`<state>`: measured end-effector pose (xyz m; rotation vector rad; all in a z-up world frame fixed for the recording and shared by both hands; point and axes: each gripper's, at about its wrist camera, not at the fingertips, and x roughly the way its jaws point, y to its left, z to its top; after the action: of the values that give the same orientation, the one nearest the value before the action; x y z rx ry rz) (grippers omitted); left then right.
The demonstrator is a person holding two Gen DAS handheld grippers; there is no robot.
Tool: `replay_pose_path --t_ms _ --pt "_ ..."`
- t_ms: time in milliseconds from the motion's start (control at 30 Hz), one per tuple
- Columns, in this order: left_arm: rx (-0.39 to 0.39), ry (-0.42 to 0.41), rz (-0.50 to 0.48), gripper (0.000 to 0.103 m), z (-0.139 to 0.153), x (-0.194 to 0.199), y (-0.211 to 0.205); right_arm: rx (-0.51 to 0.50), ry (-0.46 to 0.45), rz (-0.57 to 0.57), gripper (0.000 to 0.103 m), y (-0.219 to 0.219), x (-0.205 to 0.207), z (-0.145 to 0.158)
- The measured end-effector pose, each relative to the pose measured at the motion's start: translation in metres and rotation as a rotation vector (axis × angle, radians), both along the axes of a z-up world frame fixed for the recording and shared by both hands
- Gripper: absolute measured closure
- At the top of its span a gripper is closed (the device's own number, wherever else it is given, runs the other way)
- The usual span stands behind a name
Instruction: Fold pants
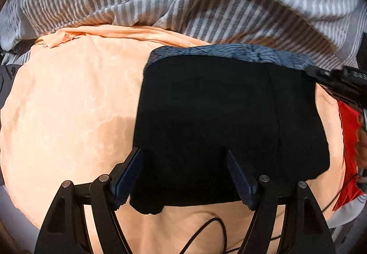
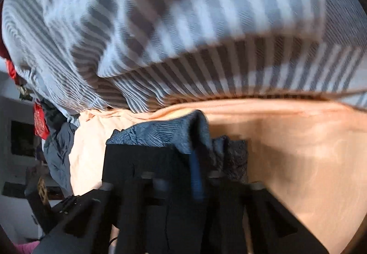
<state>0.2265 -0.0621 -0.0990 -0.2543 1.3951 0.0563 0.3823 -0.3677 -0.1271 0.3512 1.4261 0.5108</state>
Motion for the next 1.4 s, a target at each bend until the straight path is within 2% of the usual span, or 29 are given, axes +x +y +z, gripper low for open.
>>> replay_pose_path --t_ms 167,300,400,500,633,800,867,933,967,1300,1400 --pt "0.021 -0.022 -0.037 0.028 0.005 0.001 0.000 -0.093 -0.026 0.028 0.096 -0.007 -0.024 0.011" --pt "0.017 -0.007 -0.048 0.028 -0.009 0.007 -0.006 -0.229 0.005 0.016 0.103 -0.017 -0.029 -0.010" --pt "0.054 0.006 -0.054 0.023 -0.024 0.008 -0.015 -0.193 0.060 -0.053 0.103 -0.036 -0.031 -0.027" --pt "0.061 -0.012 -0.059 0.022 -0.026 0.008 -0.017 -0.173 0.068 -0.081 0.102 -0.042 -0.039 -0.020" --pt "0.052 -0.008 -0.057 0.022 -0.026 0.009 -0.015 -0.155 0.063 -0.072 0.097 -0.042 -0.057 0.000" --pt "0.060 -0.008 -0.057 0.022 -0.025 0.010 -0.016 -0.137 -0.014 -0.045 0.096 -0.026 -0.083 0.035" --pt "0.063 -0.013 -0.057 0.022 -0.025 0.010 -0.016 -0.132 -0.019 -0.031 0.088 -0.020 -0.089 0.039" --pt "0.064 -0.015 -0.057 0.022 -0.025 0.009 -0.016 -0.144 -0.018 -0.010 0.058 -0.006 -0.095 0.036" --pt "0.064 -0.015 -0.058 0.022 -0.025 0.009 -0.017 -0.151 -0.023 -0.004 0.054 -0.001 -0.098 0.034" --pt "0.069 -0.029 -0.056 0.022 -0.024 0.005 -0.017 -0.176 0.005 0.008 0.053 0.009 -0.116 0.023" --pt "0.070 -0.031 -0.055 0.022 -0.024 0.005 -0.017 -0.179 -0.038 0.004 0.053 0.007 -0.120 0.034"
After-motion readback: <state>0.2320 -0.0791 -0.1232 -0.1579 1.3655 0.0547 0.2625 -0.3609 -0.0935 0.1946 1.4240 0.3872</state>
